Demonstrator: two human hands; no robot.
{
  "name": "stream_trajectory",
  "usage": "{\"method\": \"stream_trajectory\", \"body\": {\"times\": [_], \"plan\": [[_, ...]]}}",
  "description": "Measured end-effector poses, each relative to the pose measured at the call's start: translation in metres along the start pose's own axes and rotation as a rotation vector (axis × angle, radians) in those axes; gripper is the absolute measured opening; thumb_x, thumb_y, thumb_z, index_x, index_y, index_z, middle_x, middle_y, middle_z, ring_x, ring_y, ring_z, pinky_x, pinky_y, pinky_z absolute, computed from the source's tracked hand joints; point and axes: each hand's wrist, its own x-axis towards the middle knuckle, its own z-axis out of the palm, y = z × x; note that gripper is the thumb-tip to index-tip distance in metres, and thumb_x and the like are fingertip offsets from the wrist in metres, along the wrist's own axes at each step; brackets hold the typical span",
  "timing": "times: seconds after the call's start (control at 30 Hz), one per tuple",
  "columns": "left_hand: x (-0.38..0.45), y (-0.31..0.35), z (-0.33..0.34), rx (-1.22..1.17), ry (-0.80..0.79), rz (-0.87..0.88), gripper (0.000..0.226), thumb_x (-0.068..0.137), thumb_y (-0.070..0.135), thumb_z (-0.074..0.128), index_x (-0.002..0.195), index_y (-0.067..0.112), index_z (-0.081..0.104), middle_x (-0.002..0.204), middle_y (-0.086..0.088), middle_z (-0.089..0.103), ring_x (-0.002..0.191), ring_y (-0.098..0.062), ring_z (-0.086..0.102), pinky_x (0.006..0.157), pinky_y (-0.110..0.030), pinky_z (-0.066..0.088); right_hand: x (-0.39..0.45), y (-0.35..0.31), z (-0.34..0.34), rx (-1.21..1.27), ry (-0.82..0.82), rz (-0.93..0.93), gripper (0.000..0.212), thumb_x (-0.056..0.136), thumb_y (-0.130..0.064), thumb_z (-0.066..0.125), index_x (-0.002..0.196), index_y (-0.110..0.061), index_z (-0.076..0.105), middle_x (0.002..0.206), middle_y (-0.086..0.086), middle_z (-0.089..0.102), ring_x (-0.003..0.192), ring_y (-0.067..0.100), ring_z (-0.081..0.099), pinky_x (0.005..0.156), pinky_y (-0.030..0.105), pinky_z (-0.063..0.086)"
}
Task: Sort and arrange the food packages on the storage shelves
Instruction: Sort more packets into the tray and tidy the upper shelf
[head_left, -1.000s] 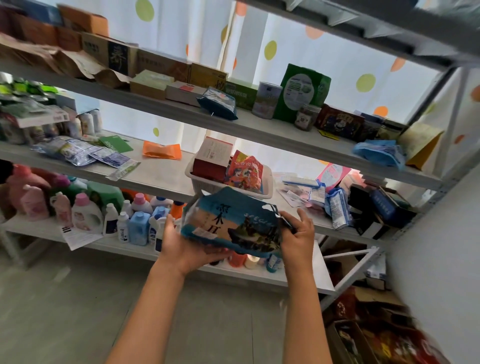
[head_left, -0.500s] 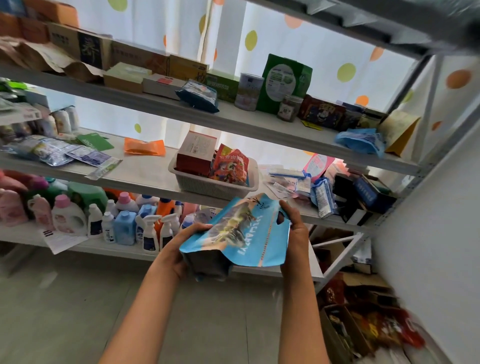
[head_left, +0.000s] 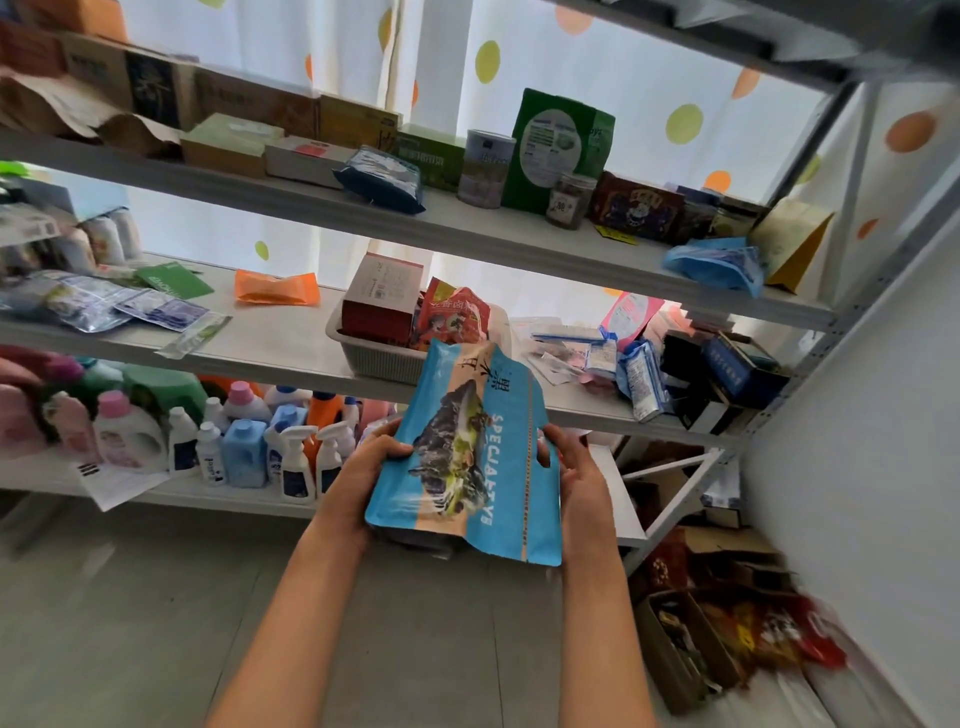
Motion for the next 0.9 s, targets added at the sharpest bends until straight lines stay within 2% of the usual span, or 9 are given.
{"method": "stream_trajectory", "body": {"times": [0.07, 0.2, 0.27, 0.37, 0.47, 0.57, 0.77, 0.83, 0.9], "plan": [[0.003, -0.002, 0.001, -0.001, -0.002, -0.016, 0.058, 0.065, 0.003, 0.058, 0.123, 0.006, 0.056, 0.103, -0.021, 0.067, 0.083, -0.034, 0.068, 0.075, -0.045, 0.059, -0.002, 0.0, -0.002, -0.065, -0.012, -0.029, 0.02, 0.093, -0.028, 0.066, 0.109, -0.024, 0.076, 0.113, 0.012, 0.074, 0.099, 0.03, 0.072, 0.095, 0.049, 0.056], [0.005, -0.01, 0.01, -0.054, -0.06, -0.041, 0.053, 0.067, 0.001, 0.055, 0.119, 0.008, 0.056, 0.104, -0.02, 0.064, 0.085, -0.033, 0.066, 0.074, -0.044, 0.059, -0.006, 0.0, -0.006, -0.096, -0.01, -0.052, 0.032, 0.096, -0.008, 0.06, 0.126, -0.02, 0.061, 0.11, 0.016, 0.074, 0.083, 0.027, 0.074, 0.07, 0.039, 0.063], [0.009, -0.016, 0.013, -0.071, -0.038, -0.072, 0.055, 0.069, 0.003, 0.053, 0.124, 0.006, 0.053, 0.103, -0.02, 0.063, 0.085, -0.034, 0.066, 0.073, -0.044, 0.06, -0.008, -0.001, -0.009, -0.168, 0.033, -0.048, 0.031, 0.097, -0.007, 0.06, 0.126, -0.018, 0.061, 0.112, 0.018, 0.073, 0.082, 0.024, 0.073, 0.067, 0.036, 0.063], [0.012, -0.031, 0.015, -0.108, -0.066, -0.092, 0.054, 0.07, 0.004, 0.052, 0.124, 0.007, 0.056, 0.107, -0.021, 0.064, 0.091, -0.036, 0.064, 0.085, -0.049, 0.055, -0.006, 0.003, -0.019, -0.335, 0.127, -0.052, 0.022, 0.101, -0.014, 0.058, 0.122, -0.016, 0.064, 0.111, 0.01, 0.071, 0.083, 0.012, 0.072, 0.064, 0.026, 0.057], [0.017, -0.046, 0.017, -0.141, -0.116, -0.152, 0.042, 0.08, 0.004, 0.041, 0.118, 0.007, 0.06, 0.103, -0.021, 0.066, 0.091, -0.037, 0.063, 0.083, -0.049, 0.056, -0.007, 0.008, -0.024, -0.49, 0.119, -0.016, 0.025, 0.104, -0.035, 0.052, 0.12, -0.022, 0.067, 0.111, -0.001, 0.071, 0.105, 0.013, 0.066, 0.08, 0.031, 0.053], [0.024, -0.057, 0.026, -0.134, -0.116, -0.193, 0.048, 0.081, 0.005, 0.043, 0.128, 0.009, 0.053, 0.113, -0.022, 0.062, 0.095, -0.038, 0.063, 0.082, -0.05, 0.057, -0.003, 0.008, -0.019, -0.514, 0.066, 0.046, 0.038, 0.102, -0.054, 0.045, 0.11, -0.027, 0.07, 0.101, -0.006, 0.077, 0.101, 0.015, 0.07, 0.09, 0.036, 0.053], [0.044, -0.075, 0.046, -0.012, -0.048, -0.129, 0.037, 0.09, 0.009, 0.047, 0.127, 0.012, 0.052, 0.112, -0.023, 0.064, 0.092, -0.036, 0.066, 0.084, -0.05, 0.056, 0.023, 0.01, -0.022, -0.251, -0.011, 0.113, 0.057, 0.092, -0.061, 0.05, 0.129, -0.019, 0.059, 0.115, 0.01, 0.075, 0.106, 0.028, 0.072, 0.1, 0.052, 0.054], [0.053, -0.077, 0.048, 0.082, -0.035, -0.102, 0.052, 0.084, 0.021, 0.064, 0.133, 0.012, 0.048, 0.123, -0.027, 0.062, 0.103, -0.043, 0.064, 0.094, -0.057, 0.052, 0.033, 0.014, -0.028, -0.187, -0.021, 0.095, 0.059, 0.091, -0.059, 0.053, 0.133, -0.018, 0.058, 0.119, 0.011, 0.073, 0.11, 0.031, 0.071, 0.102, 0.055, 0.051], [0.062, -0.077, 0.055, 0.177, -0.015, -0.111, 0.069, 0.076, 0.027, 0.077, 0.135, 0.013, 0.045, 0.125, -0.025, 0.063, 0.107, -0.043, 0.065, 0.094, -0.056, 0.053, 0.043, 0.015, -0.035, -0.124, -0.001, 0.07, 0.051, 0.096, -0.049, 0.057, 0.133, -0.016, 0.058, 0.121, 0.015, 0.072, 0.112, 0.035, 0.069, 0.104, 0.057, 0.049]]}}
